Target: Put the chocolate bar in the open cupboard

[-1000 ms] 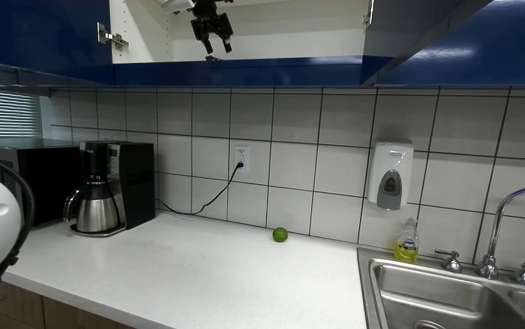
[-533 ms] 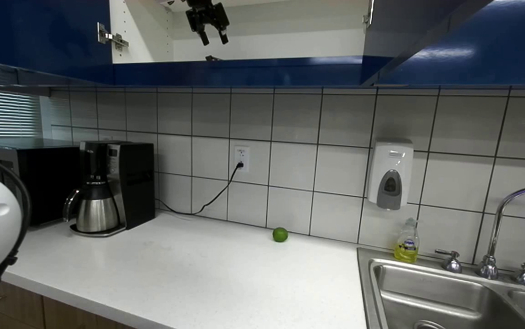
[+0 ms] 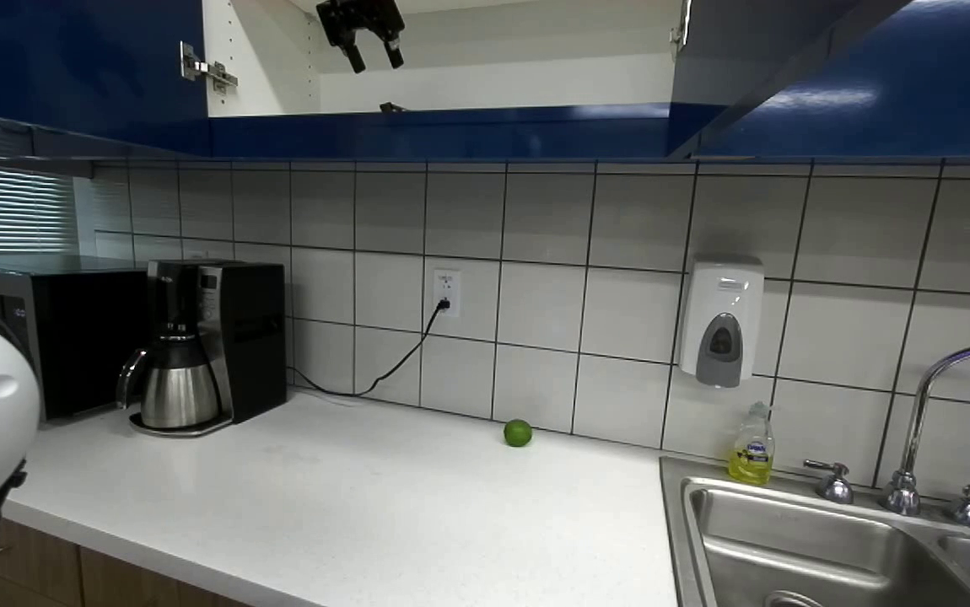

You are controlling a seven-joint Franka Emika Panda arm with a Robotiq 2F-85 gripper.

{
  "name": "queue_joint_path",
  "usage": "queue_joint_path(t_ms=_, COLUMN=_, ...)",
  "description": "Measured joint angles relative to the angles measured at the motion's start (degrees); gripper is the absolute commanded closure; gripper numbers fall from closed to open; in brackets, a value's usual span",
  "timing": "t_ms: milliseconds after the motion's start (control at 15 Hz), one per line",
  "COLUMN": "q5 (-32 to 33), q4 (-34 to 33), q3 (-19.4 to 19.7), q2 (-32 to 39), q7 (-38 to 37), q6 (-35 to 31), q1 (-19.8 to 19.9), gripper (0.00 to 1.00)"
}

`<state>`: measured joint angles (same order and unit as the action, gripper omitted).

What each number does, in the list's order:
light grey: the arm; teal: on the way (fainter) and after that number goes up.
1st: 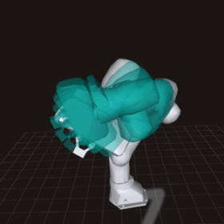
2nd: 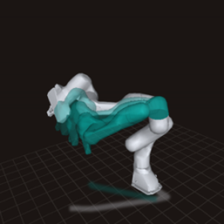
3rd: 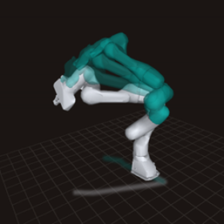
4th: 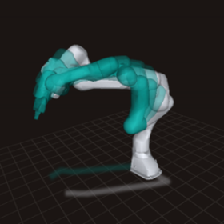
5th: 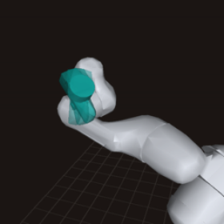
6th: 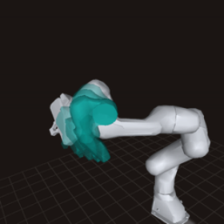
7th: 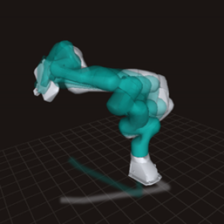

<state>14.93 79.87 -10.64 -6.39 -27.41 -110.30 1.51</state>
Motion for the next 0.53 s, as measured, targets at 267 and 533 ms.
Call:
queue_joint_path(t_ms=267, q5=-1.84, q4=9.68, q3=0.04, q2=-7.9, q7=4.19, q6=-2.88, q1=-0.2, gripper=0.0)
queue_joint_path(t_ms=533, q5=-3.67, q4=20.84, q3=1.04, q2=-16.82, q7=5.93, q6=-5.63, q1=-1.22, gripper=0.0)
